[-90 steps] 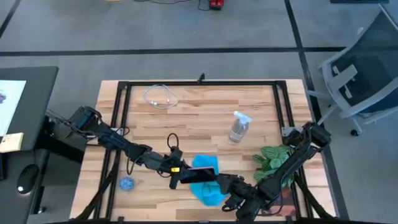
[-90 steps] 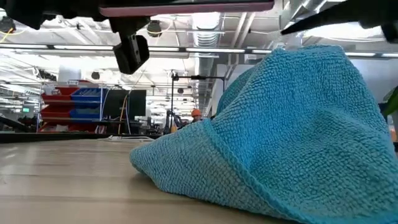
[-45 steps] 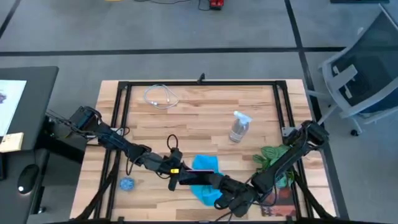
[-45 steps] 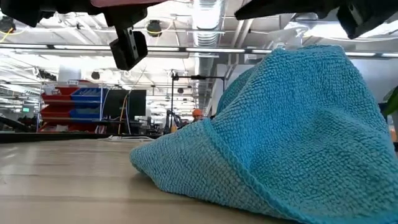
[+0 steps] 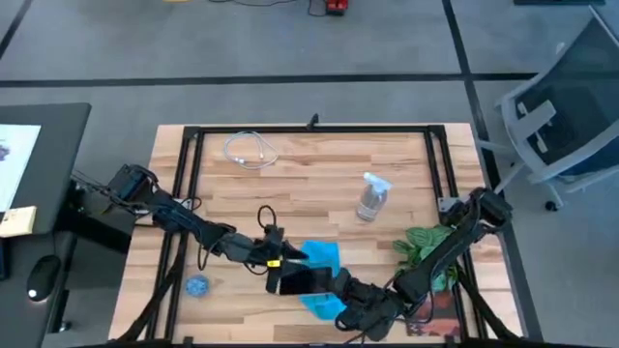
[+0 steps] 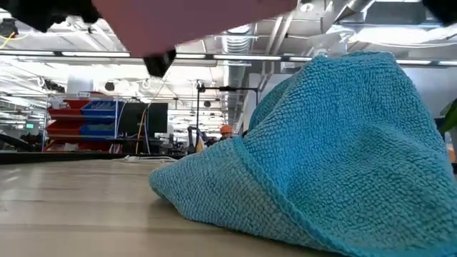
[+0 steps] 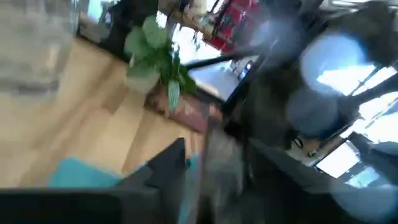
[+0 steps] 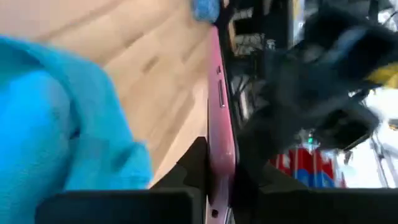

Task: Apply microfiber cloth
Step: Wipe the front of the cellphone with a microfiber cloth

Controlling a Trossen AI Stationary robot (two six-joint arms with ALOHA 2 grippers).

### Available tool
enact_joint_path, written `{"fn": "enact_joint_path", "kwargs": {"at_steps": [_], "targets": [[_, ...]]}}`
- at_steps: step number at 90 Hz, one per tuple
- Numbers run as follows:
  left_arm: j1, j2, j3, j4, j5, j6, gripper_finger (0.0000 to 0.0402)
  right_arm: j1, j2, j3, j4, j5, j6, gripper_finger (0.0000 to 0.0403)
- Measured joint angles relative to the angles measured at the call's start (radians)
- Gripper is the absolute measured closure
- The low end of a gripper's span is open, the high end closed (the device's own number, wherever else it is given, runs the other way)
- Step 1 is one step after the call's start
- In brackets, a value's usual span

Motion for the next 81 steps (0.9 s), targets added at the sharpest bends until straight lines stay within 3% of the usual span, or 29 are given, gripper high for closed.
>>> {"fn": "enact_joint_path", "kwargs": {"at_steps": [11,29,45,61,81], "targets": [[0.005,-0.06,0.0,-0.042,0.006,0.085,0.0193,0.02,-0.002,0.003,-0.031,0.042,0.042,0.0384],[-0.05,-0.14,0.0,-0.131,-0.01,0.318,0.0195,0.075,-0.001,0.003,-0.083,0.185,-0.002,0.0384],[-0.148,-0.139,-0.001,-0.156,-0.142,0.472,0.0207,0.136,0.057,0.002,-0.215,0.242,-0.095,0.0384],[-0.237,-0.138,-0.002,-0.184,-0.344,0.545,0.0212,0.18,0.128,0.002,-0.247,0.287,-0.169,0.0384],[-0.264,-0.138,-0.002,-0.181,-0.361,0.562,0.0213,0.175,0.132,0.002,-0.244,0.32,-0.12,0.0384]]}}
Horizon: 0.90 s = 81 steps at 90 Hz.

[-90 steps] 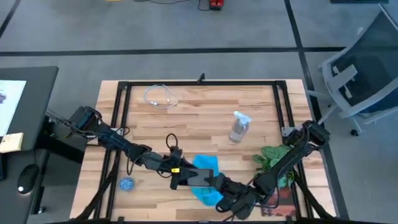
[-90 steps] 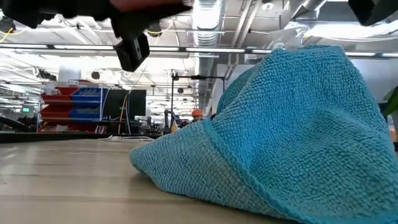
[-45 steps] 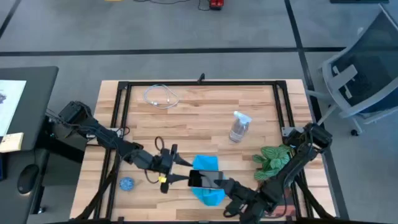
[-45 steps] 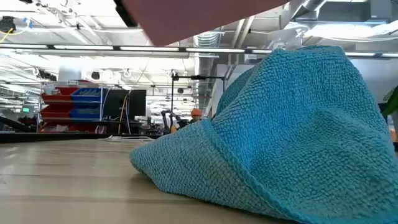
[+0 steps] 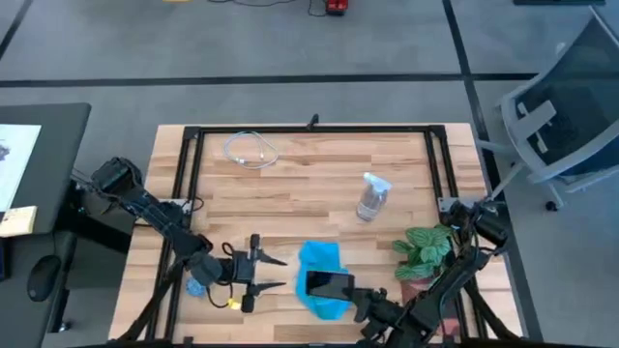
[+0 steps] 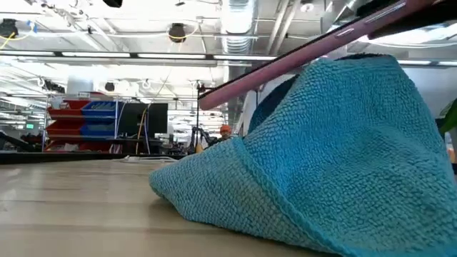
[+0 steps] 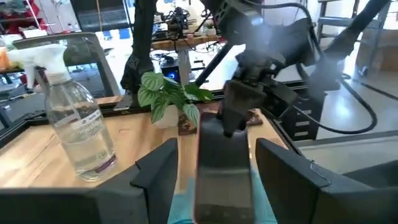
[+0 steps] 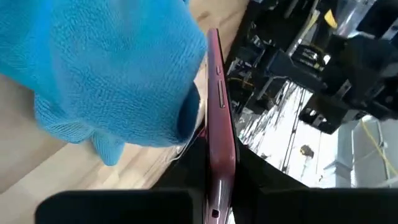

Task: Apply microfiber cloth
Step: Wipe the front of the cellphone with a microfiber cloth

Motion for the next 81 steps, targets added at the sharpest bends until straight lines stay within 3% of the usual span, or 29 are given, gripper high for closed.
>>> {"fn": "enact_joint_path", "kwargs": {"at_steps": [21,35,53,61,68,81], "targets": [[-0.012,0.0,0.003,-0.005,0.002,0.082,0.0213,-0.006,-0.001,0.0,-0.006,0.017,0.121,0.0384],[-0.009,0.063,0.081,-0.131,0.02,0.054,0.0213,-0.008,-0.003,0.0,-0.015,0.017,0.224,0.038],[-0.002,0.244,0.251,-0.33,0.093,-0.09,0.0213,0.038,-0.088,0.0,-0.192,0.018,0.548,0.0383],[0.02,0.311,0.312,-0.397,0.107,-0.177,0.0213,0.06,-0.128,0.0,-0.27,-0.058,0.682,0.0383],[0.061,0.362,0.346,-0.405,0.162,-0.226,0.0211,0.071,-0.152,0.0,-0.325,-0.12,0.806,0.0383],[0.158,0.46,0.404,-0.383,0.377,-0.279,0.0201,0.097,-0.181,0.034,-0.519,-0.135,1.057,0.0383]]}}
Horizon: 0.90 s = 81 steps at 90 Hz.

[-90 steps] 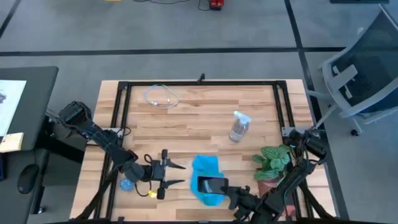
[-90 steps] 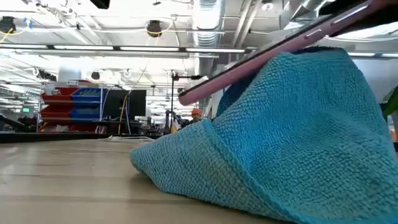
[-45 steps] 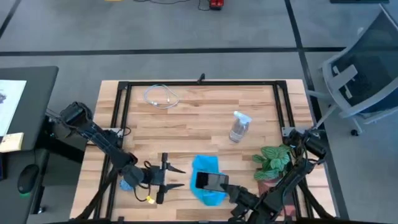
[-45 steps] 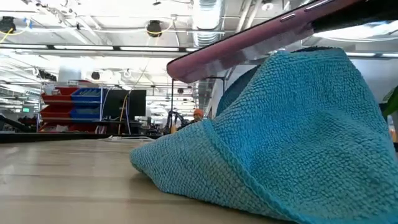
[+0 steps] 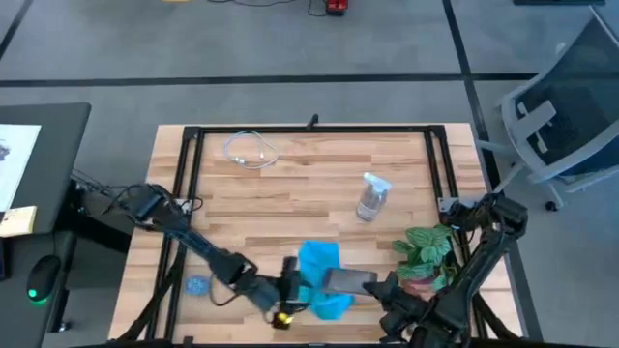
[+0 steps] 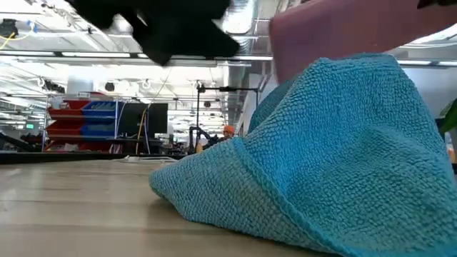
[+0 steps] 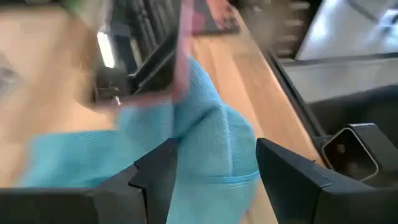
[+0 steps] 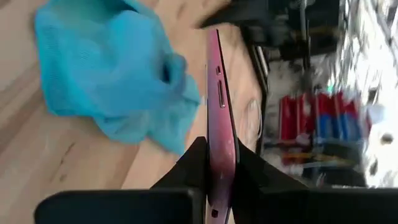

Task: Apply microfiber cloth
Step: Wipe the front of the cellphone with a microfiber cloth

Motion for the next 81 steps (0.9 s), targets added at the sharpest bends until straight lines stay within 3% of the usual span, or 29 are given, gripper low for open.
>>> {"fn": "enact_joint_path", "kwargs": {"at_steps": [11,22,32,41,49,54,67,75,81], "targets": [[0.054,0.091,0.073,0.031,0.117,0.067,0.0187,0.022,-0.011,0.054,-0.211,-0.007,0.227,0.0383],[0.082,0.175,0.175,0.019,0.126,0.126,0.0179,0.026,-0.012,0.075,-0.328,-0.063,0.388,0.0383],[0.103,0.229,0.277,-0.125,0.119,0.112,0.019,0.025,-0.012,0.07,-0.333,-0.106,0.45,0.0383],[0.11,0.244,0.35,-0.312,0.062,0.097,0.0247,0.024,-0.005,0.069,-0.321,-0.157,0.462,0.0383],[0.109,0.23,0.381,-0.467,-0.049,0.08,0.0346,0.025,-0.002,0.068,-0.302,-0.173,0.461,0.0383],[0.107,0.203,0.381,-0.609,-0.144,0.055,0.0382,0.023,-0.003,0.068,-0.289,-0.181,0.446,0.0383],[0.108,0.093,0.33,-0.97,-0.357,-0.14,0.0399,0.008,0.004,0.063,-0.198,-0.209,0.342,0.0383],[0.105,-0.003,0.275,-0.978,-0.391,-0.209,0.0401,-0.018,0.034,0.057,-0.076,-0.186,0.108,0.0383],[0.099,-0.078,0.231,-0.894,-0.393,-0.217,0.0401,-0.052,0.07,0.056,0.014,-0.137,-0.11,0.0383]]}}
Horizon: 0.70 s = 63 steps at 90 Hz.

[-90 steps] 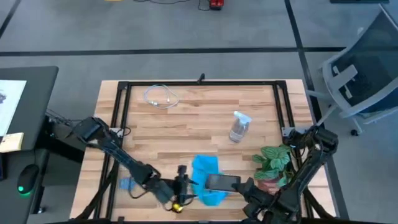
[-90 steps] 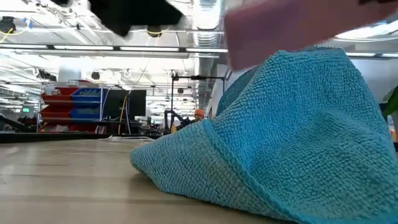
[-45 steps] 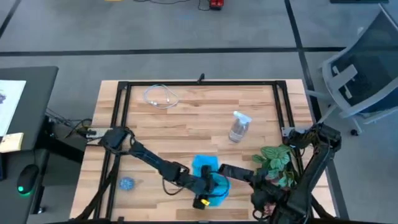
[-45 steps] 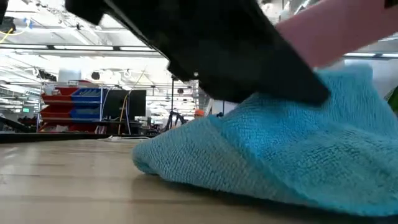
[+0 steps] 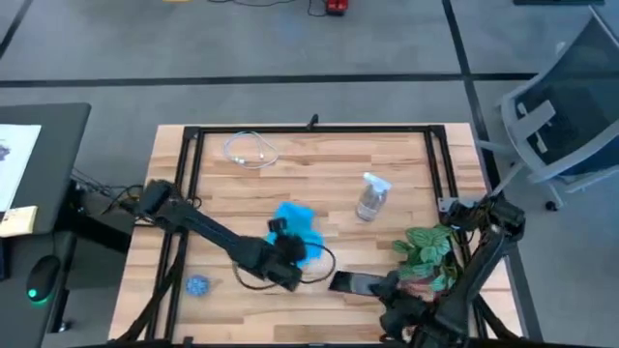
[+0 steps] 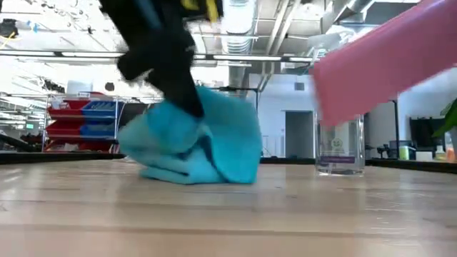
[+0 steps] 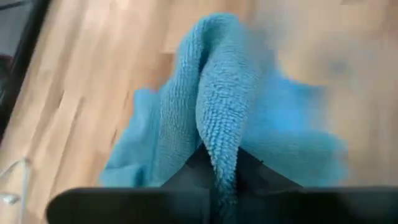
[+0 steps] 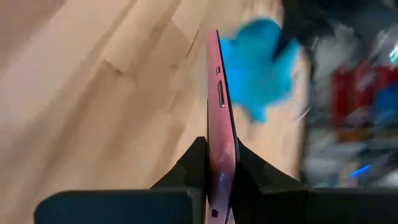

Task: Apply microfiber cloth
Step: Wipe the front of the cellphone with a microfiber cloth

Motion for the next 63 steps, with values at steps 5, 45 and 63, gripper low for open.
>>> {"fn": "enact_joint_path", "kwargs": {"at_steps": [5,45,63], "targets": [[-0.003,-0.047,-0.038,0.103,0.038,0.024,0.0401,-0.026,0.04,0.001,0.079,0.068,-0.183,0.0383],[-0.011,0.027,-0.162,0.808,0.144,0.22,0.0402,-0.136,0.137,0.0,0.249,0.242,-0.608,0.0383],[0.012,0.121,-0.125,0.959,0.183,0.279,0.0402,-0.131,0.135,0.002,0.244,0.242,-0.607,0.0383]]}}
